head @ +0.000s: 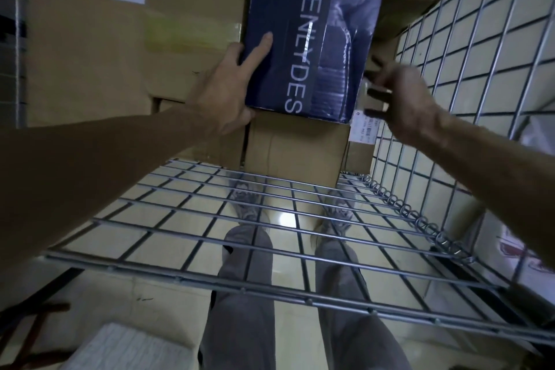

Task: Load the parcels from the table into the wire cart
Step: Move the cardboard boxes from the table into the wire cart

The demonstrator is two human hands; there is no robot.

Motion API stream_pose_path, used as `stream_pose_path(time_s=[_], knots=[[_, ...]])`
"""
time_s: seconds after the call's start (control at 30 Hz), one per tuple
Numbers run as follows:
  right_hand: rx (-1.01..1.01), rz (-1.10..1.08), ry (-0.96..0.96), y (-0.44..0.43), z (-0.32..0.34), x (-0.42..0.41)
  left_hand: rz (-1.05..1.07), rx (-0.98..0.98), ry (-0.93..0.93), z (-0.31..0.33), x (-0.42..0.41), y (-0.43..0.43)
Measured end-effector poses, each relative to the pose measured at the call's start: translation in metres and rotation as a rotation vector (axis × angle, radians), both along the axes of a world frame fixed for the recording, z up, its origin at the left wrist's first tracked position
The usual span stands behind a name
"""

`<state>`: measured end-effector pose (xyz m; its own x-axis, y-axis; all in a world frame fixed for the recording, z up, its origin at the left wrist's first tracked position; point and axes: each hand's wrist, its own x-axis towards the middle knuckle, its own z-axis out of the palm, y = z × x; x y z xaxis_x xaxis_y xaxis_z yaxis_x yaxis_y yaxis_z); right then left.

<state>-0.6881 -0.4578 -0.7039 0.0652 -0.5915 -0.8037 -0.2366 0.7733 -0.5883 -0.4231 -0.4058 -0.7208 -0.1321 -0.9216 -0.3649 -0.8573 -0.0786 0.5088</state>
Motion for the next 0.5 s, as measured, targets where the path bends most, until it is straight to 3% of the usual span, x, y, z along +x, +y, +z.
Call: stream_pose_path(time_s=[0.1,0.2,0.27,0.37,0.5], knots=[[-0.081,0.094,-0.121,-0.028,0.025,0.016,0.001,0.063,-0.024,-0.011,0.009,0.005],[-0.157,0.170,0.042,-0.038,0.009,0.036,-0.033,0.071,0.018,0.002,0.010,0.002],[-0.240,0.219,0.133,-0.037,-0.004,0.042,-0.022,0.177,0.064,0.007,0.017,-0.002],[-0.283,0.310,0.167,-0.038,-0.013,0.044,0.069,0.280,0.162,0.010,0.028,-0.013],[-0.264,0.333,0.163,-0.041,-0.019,0.037,0.194,0.120,0.166,0.012,0.020,-0.027]])
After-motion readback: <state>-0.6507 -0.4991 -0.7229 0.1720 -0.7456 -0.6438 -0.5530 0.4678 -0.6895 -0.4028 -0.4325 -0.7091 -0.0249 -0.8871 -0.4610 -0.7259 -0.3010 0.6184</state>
